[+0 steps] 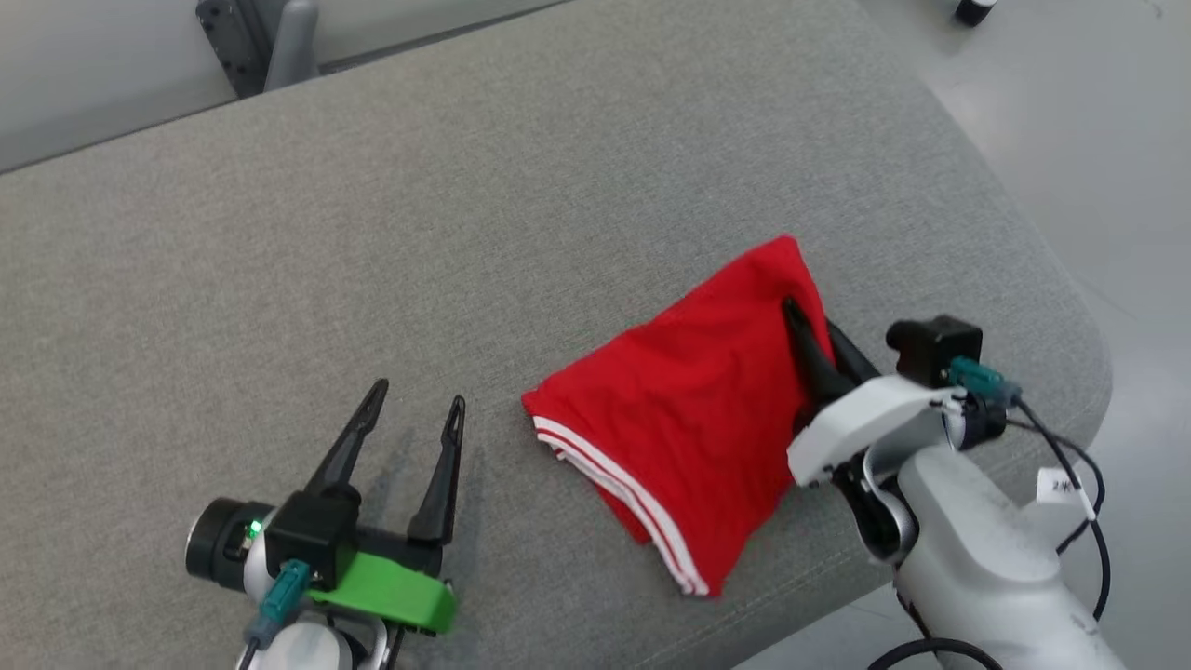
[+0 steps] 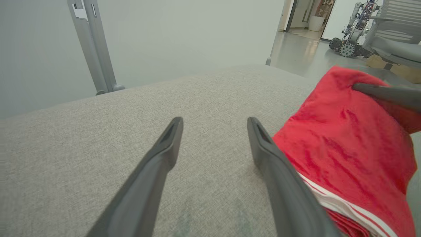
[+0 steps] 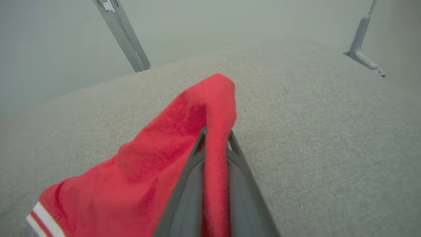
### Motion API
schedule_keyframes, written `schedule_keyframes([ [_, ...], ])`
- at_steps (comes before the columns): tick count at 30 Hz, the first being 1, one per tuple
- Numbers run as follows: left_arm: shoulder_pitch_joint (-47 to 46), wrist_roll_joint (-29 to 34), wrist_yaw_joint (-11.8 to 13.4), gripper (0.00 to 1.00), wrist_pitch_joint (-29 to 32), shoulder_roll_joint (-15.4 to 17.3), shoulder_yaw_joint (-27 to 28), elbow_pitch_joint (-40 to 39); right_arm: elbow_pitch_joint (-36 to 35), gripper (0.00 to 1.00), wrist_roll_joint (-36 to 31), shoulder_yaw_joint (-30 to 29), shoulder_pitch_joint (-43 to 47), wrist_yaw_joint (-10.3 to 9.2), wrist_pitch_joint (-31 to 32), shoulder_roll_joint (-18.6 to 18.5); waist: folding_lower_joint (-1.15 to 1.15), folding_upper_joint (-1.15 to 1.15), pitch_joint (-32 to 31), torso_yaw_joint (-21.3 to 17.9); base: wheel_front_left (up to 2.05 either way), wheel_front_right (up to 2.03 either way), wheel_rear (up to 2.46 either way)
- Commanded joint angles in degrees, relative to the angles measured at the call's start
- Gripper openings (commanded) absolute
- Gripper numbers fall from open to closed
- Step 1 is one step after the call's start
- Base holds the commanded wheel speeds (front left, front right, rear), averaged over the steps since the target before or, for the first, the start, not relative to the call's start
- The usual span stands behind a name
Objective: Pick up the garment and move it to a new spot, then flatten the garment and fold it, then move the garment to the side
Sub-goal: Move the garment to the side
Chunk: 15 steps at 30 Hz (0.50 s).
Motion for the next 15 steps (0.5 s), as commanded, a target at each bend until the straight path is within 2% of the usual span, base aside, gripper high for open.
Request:
schedule_keyframes([
  [1, -1.60, 0.56, -0.02, 1.00, 0.03, 0.64, -0.06, -0.45, -0.19, 0.00, -0.51, -0.25, -1.88, -0.09, -0.20, -0.02, 0.00, -0.01, 7.33, 5.50, 0.00, 0.00, 0.00],
  [7, -6.23, 1.38, -0.02, 1.00, 0.03, 2.32, -0.61, -2.70, 2.91, 0.00, -3.26, -4.24, -13.70, -0.09, -0.20, -1.21, 0.00, -0.01, 14.29, 11.11, 0.00, 0.00, 0.00],
  [10, -7.94, 1.85, -0.02, 1.00, 0.03, 2.79, -1.00, -3.90, 6.01, 0.00, -5.85, -9.11, -18.98, -0.09, -0.20, -3.20, 0.00, -0.01, 16.71, 13.38, 0.00, 0.00, 0.00],
  [15, -9.23, 2.46, -0.02, 1.00, 0.03, 3.13, -0.65, -5.12, 12.37, 0.00, -11.27, -20.58, -24.70, -0.09, -0.15, -7.57, 0.00, -0.01, 18.90, 15.94, 0.00, 0.00, 0.00],
])
